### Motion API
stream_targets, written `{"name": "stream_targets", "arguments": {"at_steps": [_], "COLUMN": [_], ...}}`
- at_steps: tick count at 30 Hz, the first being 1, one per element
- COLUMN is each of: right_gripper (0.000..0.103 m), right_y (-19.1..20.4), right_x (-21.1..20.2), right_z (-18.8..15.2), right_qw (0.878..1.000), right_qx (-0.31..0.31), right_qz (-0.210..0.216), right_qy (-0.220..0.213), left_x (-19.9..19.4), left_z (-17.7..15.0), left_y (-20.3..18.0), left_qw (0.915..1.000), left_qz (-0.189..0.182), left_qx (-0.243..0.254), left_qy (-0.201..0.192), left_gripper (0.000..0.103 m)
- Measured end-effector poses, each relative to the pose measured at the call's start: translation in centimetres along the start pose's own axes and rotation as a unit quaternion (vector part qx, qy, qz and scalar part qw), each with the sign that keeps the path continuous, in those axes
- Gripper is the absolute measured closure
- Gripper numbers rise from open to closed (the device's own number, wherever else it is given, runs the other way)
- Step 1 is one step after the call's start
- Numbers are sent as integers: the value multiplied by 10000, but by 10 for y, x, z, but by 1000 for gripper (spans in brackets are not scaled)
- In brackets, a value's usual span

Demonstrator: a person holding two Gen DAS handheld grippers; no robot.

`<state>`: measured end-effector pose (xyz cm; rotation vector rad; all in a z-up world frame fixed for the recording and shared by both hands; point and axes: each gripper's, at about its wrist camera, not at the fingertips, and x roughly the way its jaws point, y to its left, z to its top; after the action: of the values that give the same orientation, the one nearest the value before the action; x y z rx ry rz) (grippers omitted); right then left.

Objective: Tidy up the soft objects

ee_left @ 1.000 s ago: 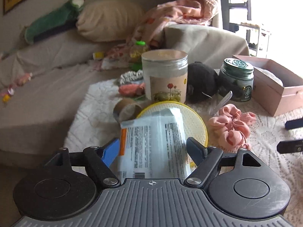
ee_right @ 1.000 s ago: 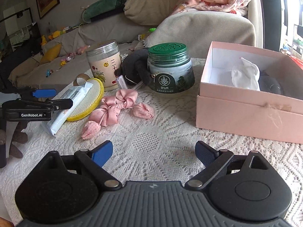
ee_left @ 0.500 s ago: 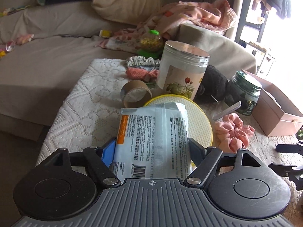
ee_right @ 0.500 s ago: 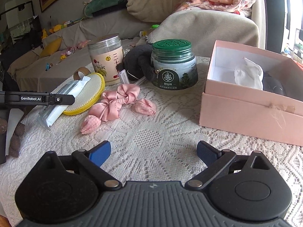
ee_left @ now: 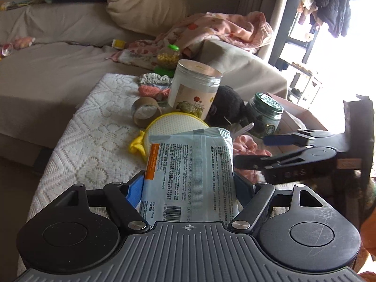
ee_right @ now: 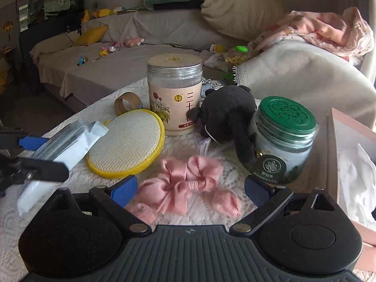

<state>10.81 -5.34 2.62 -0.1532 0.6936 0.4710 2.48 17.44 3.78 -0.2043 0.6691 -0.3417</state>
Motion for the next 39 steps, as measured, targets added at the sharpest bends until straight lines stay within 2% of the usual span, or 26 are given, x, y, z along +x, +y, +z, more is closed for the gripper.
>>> {"name": "stream_targets", "arguments": {"at_steps": [3, 4, 6, 8, 11, 12, 16, 21, 25, 32, 35, 39], "right_gripper": [7, 10, 25, 56, 76, 79, 81, 86, 86, 86, 86, 86], "right_y": [-4, -5, -7, -4, -5, -7, -15, -32, -49, -75, -84, -91], "right_x": [19, 21, 23, 12, -14, -24, -69, -132, -175, -225, -243, -262], "right_z": [9, 9, 7, 3, -4, -7, -24, -55, -78, -113, -125, -133], "right_qw": [9994, 9990, 9979, 9986, 9984, 9981, 9988, 9996, 9977, 9913, 9876, 9822], "right_qx": [196, 244, 328, 176, 121, 187, 243, 275, 472, 905, 1087, 1247], "right_qz": [205, 248, 370, 292, 382, 433, 328, 25, -370, -827, -933, -1054], "right_qy": [193, 271, 430, 403, 393, 389, 268, -99, -309, -477, -643, -930], "left_x": [0, 0, 1, 1, 1, 1, 0, 4, 11, 15, 8, 2], "left_z": [-3, -5, -8, -11, -14, -15, -19, -34, -49, -73, -75, -54], "left_y": [3, 4, 5, 3, -2, -5, -27, -77, -123, -188, -205, -217], "left_qw": [9999, 9998, 9997, 9996, 9994, 9993, 9983, 9933, 9844, 9660, 9605, 9612], "left_qz": [-85, -111, -164, -217, -309, -344, -529, -846, -1190, -1537, -1574, -1528], "left_qx": [-100, -136, -167, -155, -98, -73, 71, 516, 940, 1654, 1943, 2048], "left_qy": [-28, -19, 28, 68, 117, 129, 241, 599, 898, 1260, 1225, 1040], "left_gripper": [21, 21, 21, 21, 21, 21, 21, 21, 21, 21, 21, 21]}}
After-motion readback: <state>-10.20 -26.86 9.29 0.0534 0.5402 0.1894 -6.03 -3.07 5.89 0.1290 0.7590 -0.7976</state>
